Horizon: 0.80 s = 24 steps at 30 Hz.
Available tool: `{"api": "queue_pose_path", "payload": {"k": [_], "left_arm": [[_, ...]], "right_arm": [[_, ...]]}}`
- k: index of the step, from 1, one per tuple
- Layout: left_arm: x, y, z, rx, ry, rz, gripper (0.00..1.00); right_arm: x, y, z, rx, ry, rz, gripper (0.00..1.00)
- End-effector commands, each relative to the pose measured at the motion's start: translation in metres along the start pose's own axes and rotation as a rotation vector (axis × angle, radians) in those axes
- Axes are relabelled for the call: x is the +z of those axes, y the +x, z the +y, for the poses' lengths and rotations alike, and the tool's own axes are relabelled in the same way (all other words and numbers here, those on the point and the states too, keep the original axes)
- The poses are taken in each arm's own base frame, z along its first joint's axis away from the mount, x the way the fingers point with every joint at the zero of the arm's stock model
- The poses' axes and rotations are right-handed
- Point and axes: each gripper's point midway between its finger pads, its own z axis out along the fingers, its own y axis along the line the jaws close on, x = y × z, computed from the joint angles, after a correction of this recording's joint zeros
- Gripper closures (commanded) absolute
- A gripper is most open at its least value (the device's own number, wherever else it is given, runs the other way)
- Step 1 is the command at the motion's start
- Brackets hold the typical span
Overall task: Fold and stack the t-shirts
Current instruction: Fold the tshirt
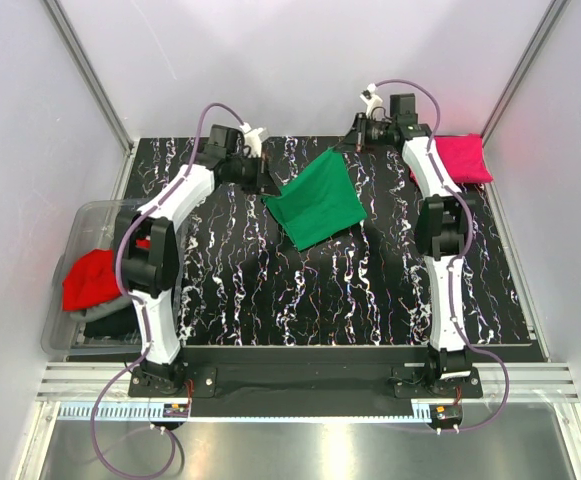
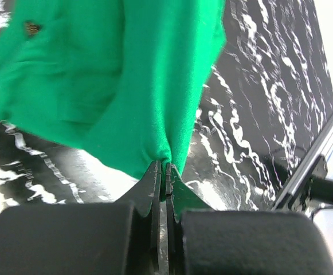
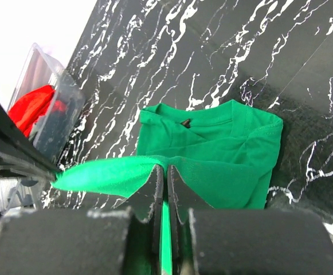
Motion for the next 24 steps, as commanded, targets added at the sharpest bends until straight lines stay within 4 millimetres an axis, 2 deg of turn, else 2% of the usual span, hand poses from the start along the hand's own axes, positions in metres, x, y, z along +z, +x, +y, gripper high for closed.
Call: {"api": "queue_pose_path", "payload": {"k": [1, 4, 6, 7, 8, 9, 10, 11, 12, 13, 14, 15, 16, 17, 18, 21, 22, 23, 24], "left_arm": [[-0.001, -0.012, 0.038, -0.086, -0.046, -0.027, 1.0], [0.012, -0.013, 0.069, -0.126, -0.079, -0.021, 1.0], [0.016, -0.017, 0.077, -0.13, -0.087, -0.025, 1.0], [0.022, -0.013, 0.086, -0.148, -0.096, -0.014, 1.0], [0.024, -0.012, 0.089, -0.152, -0.102, -0.012, 1.0], [0.026, -0.014, 0.091, -0.148, -0.103, -0.017, 1.0], [0.032, -0.011, 0.097, -0.162, -0.109, -0.008, 1.0], [0.034, -0.012, 0.102, -0.16, -0.127, -0.014, 1.0], [0.035, -0.017, 0.105, -0.157, -0.137, -0.024, 1.0], [0.038, -0.016, 0.11, -0.162, -0.151, -0.024, 1.0], [0.037, -0.023, 0.115, -0.154, -0.182, -0.043, 1.0], [0.038, -0.027, 0.119, -0.15, -0.203, -0.054, 0.94], [0.037, -0.033, 0.122, -0.142, -0.226, -0.071, 0.84], [0.033, -0.041, 0.132, -0.137, -0.294, -0.097, 0.72], [0.027, -0.055, 0.13, -0.11, -0.315, -0.125, 0.67], [-0.001, -0.088, 0.127, 0.0, -0.44, -0.192, 0.41], [-0.014, -0.1, 0.117, 0.063, -0.481, -0.215, 0.33], [-0.025, -0.105, 0.12, 0.085, -0.551, -0.231, 0.19], [-0.03, -0.105, 0.115, 0.103, -0.553, -0.222, 0.18]], "right_arm": [[0.016, -0.012, -0.007, -0.052, 0.006, -0.046, 0.98], [0.031, -0.006, -0.019, -0.043, 0.018, -0.043, 0.96], [0.041, -0.004, -0.026, -0.047, 0.015, -0.05, 0.94], [0.045, -0.004, -0.028, -0.045, 0.017, -0.055, 0.94], [0.053, 0.005, -0.039, -0.027, 0.021, -0.047, 0.93], [0.052, -0.007, -0.035, -0.054, 0.013, -0.076, 0.93], [0.054, -0.009, -0.038, -0.05, 0.016, -0.087, 0.93], [0.062, -0.002, -0.047, -0.037, 0.02, -0.084, 0.93], [0.06, -0.015, -0.045, -0.069, 0.016, -0.12, 0.92], [0.062, -0.017, -0.047, -0.06, 0.022, -0.134, 0.92], [0.065, -0.018, -0.049, -0.064, 0.023, -0.145, 0.9], [0.064, -0.027, -0.051, -0.076, 0.038, -0.181, 0.75], [0.063, -0.034, -0.049, -0.083, 0.046, -0.2, 0.67], [0.058, -0.044, -0.047, -0.101, 0.054, -0.227, 0.58], [0.056, -0.051, -0.043, -0.114, 0.064, -0.242, 0.47], [0.038, -0.071, -0.029, -0.162, 0.114, -0.267, 0.41], [0.031, -0.075, -0.026, -0.192, 0.128, -0.266, 0.39], [0.019, -0.08, -0.016, -0.203, 0.136, -0.265, 0.39], [0.012, -0.082, -0.013, -0.21, 0.144, -0.264, 0.38]]}}
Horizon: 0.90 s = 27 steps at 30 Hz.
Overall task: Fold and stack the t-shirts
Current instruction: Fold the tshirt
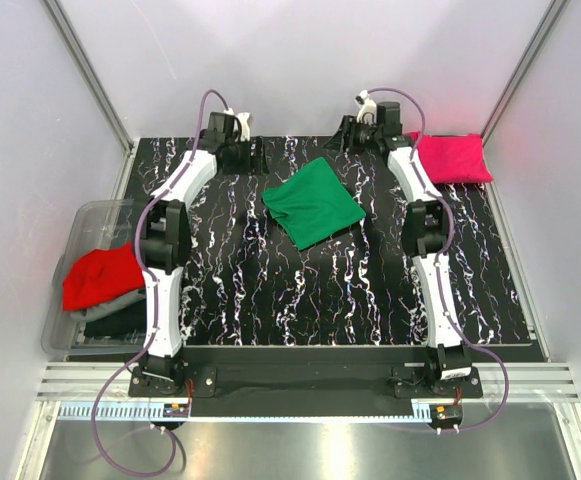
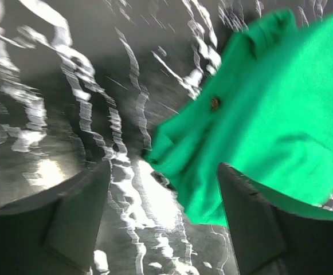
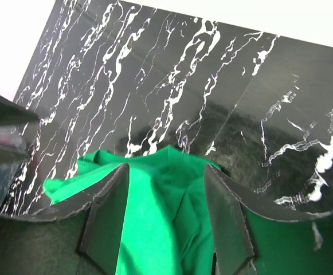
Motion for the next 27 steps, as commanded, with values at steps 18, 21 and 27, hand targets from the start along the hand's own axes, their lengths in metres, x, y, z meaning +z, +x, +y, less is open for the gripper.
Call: {"api": "queue_pose_path", "payload": {"k": [18, 21, 27], "left_arm": [[-0.006, 0.053, -0.114, -0.005, 0.483, 0.174, 0.82], [0.0, 0.053, -0.108, -0.013, 0.471, 0.177, 0.87], [0.01, 0.052, -0.085, -0.004, 0.397, 0.163, 0.87]], "right_arm": [[-0.066, 0.033, 0.073, 0.167, -0.217, 0.203, 0.52], [-0.07, 0.048, 0.076, 0.179, -0.224, 0.235, 0.54], [-0.068, 0.093, 0.08, 0.221, -0.212, 0.319, 0.55]]}}
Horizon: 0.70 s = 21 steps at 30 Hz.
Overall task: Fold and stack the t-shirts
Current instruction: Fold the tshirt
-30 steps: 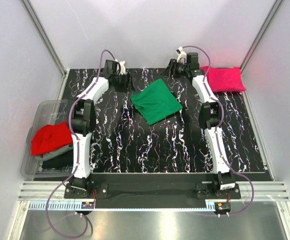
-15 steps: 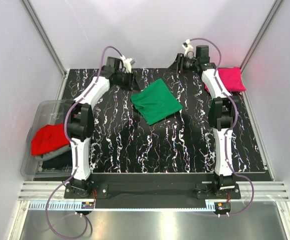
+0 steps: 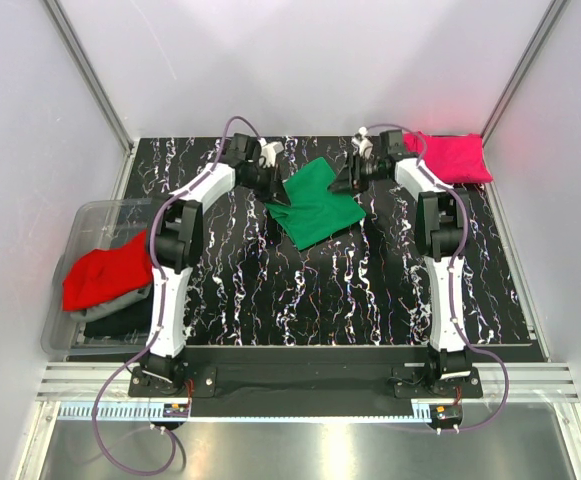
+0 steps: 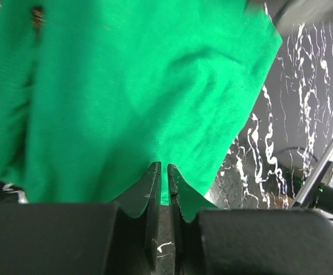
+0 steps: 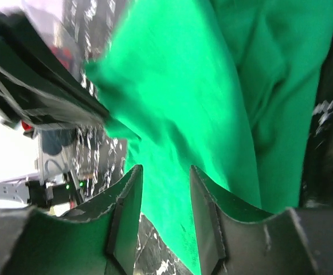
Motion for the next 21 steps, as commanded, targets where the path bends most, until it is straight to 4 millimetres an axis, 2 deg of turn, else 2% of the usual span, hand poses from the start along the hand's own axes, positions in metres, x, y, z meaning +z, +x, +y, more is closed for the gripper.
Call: {"api": "queue_pose_path", "payload": {"k": [1, 5, 7, 10, 18, 21], "left_arm": [[-0.012, -0.032, 0.004, 0.068, -0.024, -0.086, 0.86], [-0.013, -0.048, 0.037, 0.088, -0.139, -0.117, 0.82], [-0.012, -0.056, 0.052, 0.097, -0.193, -0.136, 0.79], [-0.01, -0.059, 0.066, 0.097, -0.23, -0.14, 0.77], [-0.016, -0.091, 0.078, 0.198, -0.309, -0.215, 0.67], [-0.026, -0.113, 0.067, 0.261, -0.308, -0.266, 0.64]], "right_arm": [[0.0, 0.006, 0.034, -0.061, -0.04, 0.021, 0.55], [0.007, 0.025, 0.025, -0.038, -0.024, 0.056, 0.56], [0.009, 0.027, 0.022, -0.034, -0.016, 0.059, 0.56], [0.01, 0.024, 0.019, -0.035, -0.009, 0.055, 0.55], [0.012, 0.024, 0.014, -0.033, 0.015, 0.051, 0.54], [0.012, 0.026, 0.014, -0.031, 0.016, 0.053, 0.54]]}}
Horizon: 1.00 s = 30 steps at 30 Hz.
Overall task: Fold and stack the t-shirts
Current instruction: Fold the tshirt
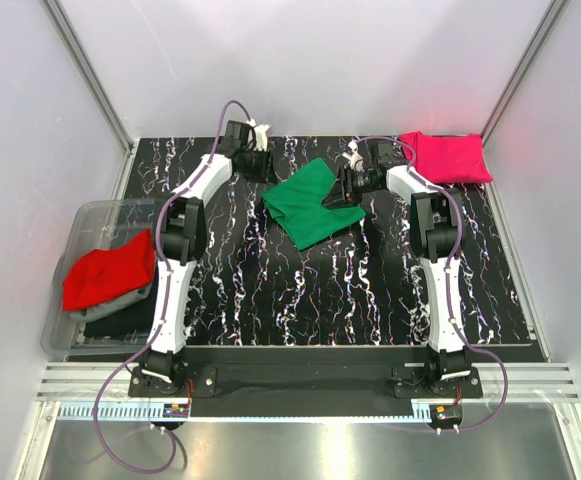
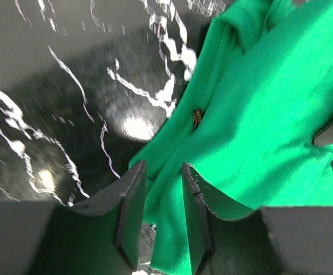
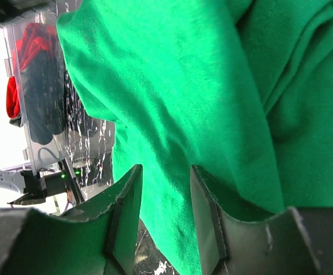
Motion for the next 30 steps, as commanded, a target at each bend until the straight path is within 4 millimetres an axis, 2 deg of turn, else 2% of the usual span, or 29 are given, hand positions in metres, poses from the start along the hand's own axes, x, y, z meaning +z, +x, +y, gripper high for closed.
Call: {"api": "queue_pose_path", "payload": {"k": [1, 3, 4, 5, 6, 7, 9, 10, 13, 15, 23, 25, 30], "left_arm": [[-0.02, -0.057, -0.007, 0.128, -0.02, -0.149, 0.63], [-0.038, -0.075, -0.023, 0.167, -0.01, -0.195, 0.6], [-0.044, -0.076, -0.031, 0.174, 0.017, -0.199, 0.6], [-0.05, -0.077, -0.039, 0.18, 0.043, -0.201, 0.61], [-0.063, -0.081, -0.052, 0.182, 0.073, -0.215, 0.66], [-0.062, -0.069, -0.061, 0.164, 0.125, -0.184, 0.68], [-0.07, -0.06, -0.075, 0.119, 0.18, -0.159, 0.76], [-0.065, -0.041, -0.08, 0.094, 0.219, -0.114, 0.8], [-0.061, -0.015, -0.083, 0.047, 0.251, -0.049, 0.86], [-0.056, -0.008, -0.082, 0.036, 0.258, -0.029, 0.89], [-0.031, 0.021, -0.089, 0.004, 0.289, 0.052, 0.91], [-0.027, 0.03, -0.088, -0.009, 0.284, 0.076, 0.91], [-0.022, 0.049, -0.088, -0.035, 0.286, 0.123, 0.91]], "right_arm": [[-0.014, -0.019, 0.026, -0.082, -0.006, -0.044, 0.54], [-0.014, -0.02, 0.028, -0.09, -0.007, -0.047, 0.54], [-0.015, -0.021, 0.028, -0.093, -0.007, -0.048, 0.54], [-0.016, -0.022, 0.03, -0.096, -0.011, -0.05, 0.54], [-0.016, -0.024, 0.032, -0.1, -0.016, -0.053, 0.53], [-0.016, -0.025, 0.033, -0.102, -0.02, -0.055, 0.54], [-0.019, -0.033, 0.041, -0.123, -0.033, -0.068, 0.53], [-0.02, -0.039, 0.046, -0.141, -0.043, -0.079, 0.53], [-0.022, -0.053, 0.057, -0.177, -0.081, -0.096, 0.53], [-0.021, -0.058, 0.061, -0.18, -0.103, -0.099, 0.53], [-0.001, -0.08, 0.04, -0.167, -0.108, -0.136, 0.52], [0.006, -0.083, 0.031, -0.126, -0.105, -0.143, 0.51], [0.022, -0.09, 0.023, -0.12, -0.109, -0.168, 0.51]]}}
